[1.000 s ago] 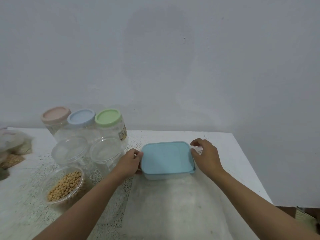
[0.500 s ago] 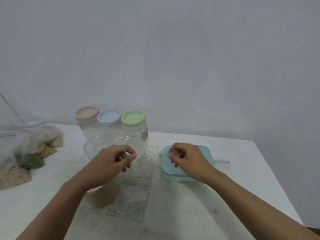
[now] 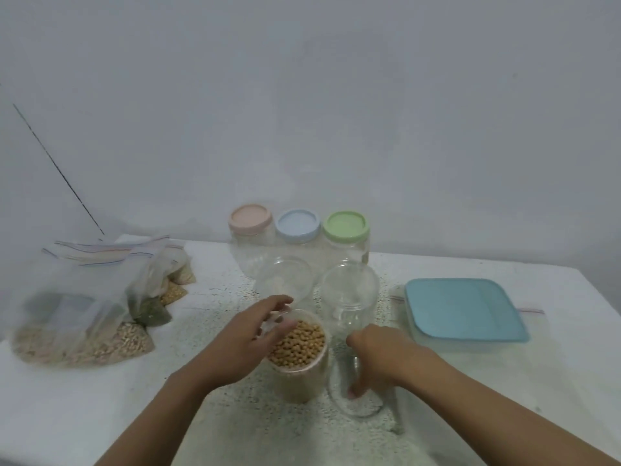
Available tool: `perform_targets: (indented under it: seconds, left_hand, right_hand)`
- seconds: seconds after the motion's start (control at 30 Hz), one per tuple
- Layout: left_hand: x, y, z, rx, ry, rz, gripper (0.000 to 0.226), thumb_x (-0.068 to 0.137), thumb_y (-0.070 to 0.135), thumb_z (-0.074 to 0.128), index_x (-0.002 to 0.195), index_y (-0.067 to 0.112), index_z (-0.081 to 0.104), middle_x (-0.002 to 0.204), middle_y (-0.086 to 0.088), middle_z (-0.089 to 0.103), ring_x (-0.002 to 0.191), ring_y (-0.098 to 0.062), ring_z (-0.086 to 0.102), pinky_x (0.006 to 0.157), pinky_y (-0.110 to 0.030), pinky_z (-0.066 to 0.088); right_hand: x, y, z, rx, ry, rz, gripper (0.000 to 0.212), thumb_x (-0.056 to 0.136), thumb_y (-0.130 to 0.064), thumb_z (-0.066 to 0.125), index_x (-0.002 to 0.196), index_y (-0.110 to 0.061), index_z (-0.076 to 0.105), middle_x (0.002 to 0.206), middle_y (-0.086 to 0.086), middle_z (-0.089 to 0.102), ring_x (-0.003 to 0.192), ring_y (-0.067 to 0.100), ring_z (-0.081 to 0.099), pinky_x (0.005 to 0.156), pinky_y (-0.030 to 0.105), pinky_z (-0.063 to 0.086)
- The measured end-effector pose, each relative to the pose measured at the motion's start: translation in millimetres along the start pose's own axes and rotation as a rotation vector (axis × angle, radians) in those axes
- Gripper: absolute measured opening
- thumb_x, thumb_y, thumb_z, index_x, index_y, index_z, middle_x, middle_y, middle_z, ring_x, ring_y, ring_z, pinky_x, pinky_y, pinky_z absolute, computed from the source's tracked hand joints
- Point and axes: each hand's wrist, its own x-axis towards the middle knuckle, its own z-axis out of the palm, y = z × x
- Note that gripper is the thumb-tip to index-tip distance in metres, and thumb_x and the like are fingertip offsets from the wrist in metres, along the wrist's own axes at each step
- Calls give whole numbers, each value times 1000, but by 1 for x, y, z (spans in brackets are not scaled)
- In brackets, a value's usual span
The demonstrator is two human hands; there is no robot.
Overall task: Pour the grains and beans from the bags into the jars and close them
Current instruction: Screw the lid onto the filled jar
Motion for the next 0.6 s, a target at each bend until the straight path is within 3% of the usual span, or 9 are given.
perform_targets:
  seconds: [0.1, 0.17, 0.33, 0.47, 0.6]
  left_hand:
    - [4, -16, -2, -143, -148, -5, 46, 95, 66, 44, 138, 48, 48, 134, 23, 57, 120, 2, 56, 87, -18, 54]
    - [7, -22, -6, -234, -196, -1, 42, 98, 67, 39, 135, 51, 51, 135, 23, 59, 121, 0, 57, 92, -21, 51]
    - [10, -30, -9, -359, -295, 16, 42, 102, 62, 39, 140, 46, 46, 135, 20, 60, 121, 0, 59, 91, -22, 50]
    - [9, -45, 2, -329, -329, 66, 83, 73, 74, 71, 145, 59, 32, 145, 13, 49, 129, -12, 54, 101, -41, 55]
    - [10, -51, 6, -189, -226, 152, 114, 53, 58, 96, 144, 61, 28, 140, 15, 48, 127, -2, 52, 111, -35, 44]
  right_hand:
    - [5, -20, 3, -49, 1, 102, 55, 83, -37, 80, 128, -15, 57, 123, 9, 62, 111, 27, 63, 87, 36, 50]
    - [8, -26, 7, -53, 57, 149, 39, 91, -23, 69, 127, -14, 57, 123, 9, 60, 111, 27, 63, 89, 37, 52]
    - [13, -31, 19, -5, 131, 235, 36, 92, -18, 64, 128, -19, 58, 118, 4, 60, 106, 24, 62, 85, 34, 55]
    - [10, -30, 23, 91, 111, 273, 42, 86, -17, 74, 124, -24, 58, 118, -1, 60, 107, 19, 60, 81, 29, 51]
    - [9, -29, 17, 152, 81, 280, 51, 78, -22, 83, 121, -24, 56, 118, -1, 59, 105, 18, 58, 89, 30, 53]
